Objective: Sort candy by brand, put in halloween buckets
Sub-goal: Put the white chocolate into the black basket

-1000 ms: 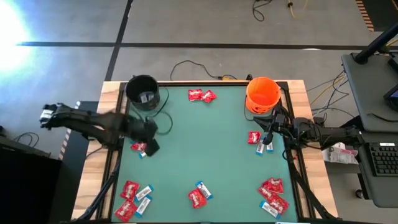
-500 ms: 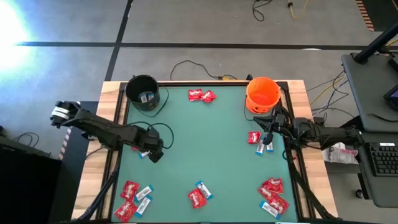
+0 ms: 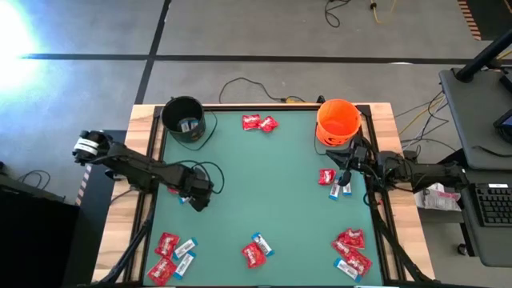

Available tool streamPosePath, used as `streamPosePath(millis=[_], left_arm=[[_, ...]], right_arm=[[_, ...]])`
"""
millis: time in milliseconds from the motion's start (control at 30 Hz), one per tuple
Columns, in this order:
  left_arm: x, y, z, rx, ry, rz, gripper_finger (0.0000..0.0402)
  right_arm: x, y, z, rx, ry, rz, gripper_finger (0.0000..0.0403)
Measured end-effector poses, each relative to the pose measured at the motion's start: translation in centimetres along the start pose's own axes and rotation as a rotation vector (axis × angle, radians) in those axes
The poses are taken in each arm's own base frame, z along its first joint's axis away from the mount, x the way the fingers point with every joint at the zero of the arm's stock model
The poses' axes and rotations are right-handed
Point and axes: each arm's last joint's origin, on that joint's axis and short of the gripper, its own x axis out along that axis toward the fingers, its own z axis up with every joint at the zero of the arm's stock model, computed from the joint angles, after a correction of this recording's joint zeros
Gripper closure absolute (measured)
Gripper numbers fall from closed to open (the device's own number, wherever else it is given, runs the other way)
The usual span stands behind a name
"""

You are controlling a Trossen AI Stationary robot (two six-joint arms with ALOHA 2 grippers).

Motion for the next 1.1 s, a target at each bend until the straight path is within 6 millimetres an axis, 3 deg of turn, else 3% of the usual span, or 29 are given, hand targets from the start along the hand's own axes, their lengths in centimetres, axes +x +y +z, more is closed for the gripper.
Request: streamPosePath(millis=[233, 567, 767, 900, 1100], left_arm=[[0.4, -0.1, -0.1, 0.001, 0.050, -0.003, 0.0188], [0.5, -0.3, 0.1, 0.032, 0.031, -0.001, 0.0309], [0.4, -0.2, 0.3, 0.035, 0.025, 0.009, 0.0316], [-1.1, -0.9, 1.1, 0.076, -0.020, -0.008, 0.0313], [-5.5, -2.3, 3.5, 0.187, -0.135, -0.083, 0.0313]], right_arm=[[0.0, 0.0, 0.0, 0.000, 0.000, -0.001, 0.0385], [0.0, 0.0, 0.0, 0.000, 0.000, 0.000, 0.0385], [0.0, 0.0, 0.0, 0.000, 0.000, 0.000, 0.0385], [0.0, 0.0, 0.0, 0.000, 0.000, 0.000, 0.0385], [0.0, 0.0, 0.0, 0.000, 0.000, 0.000, 0.0385]])
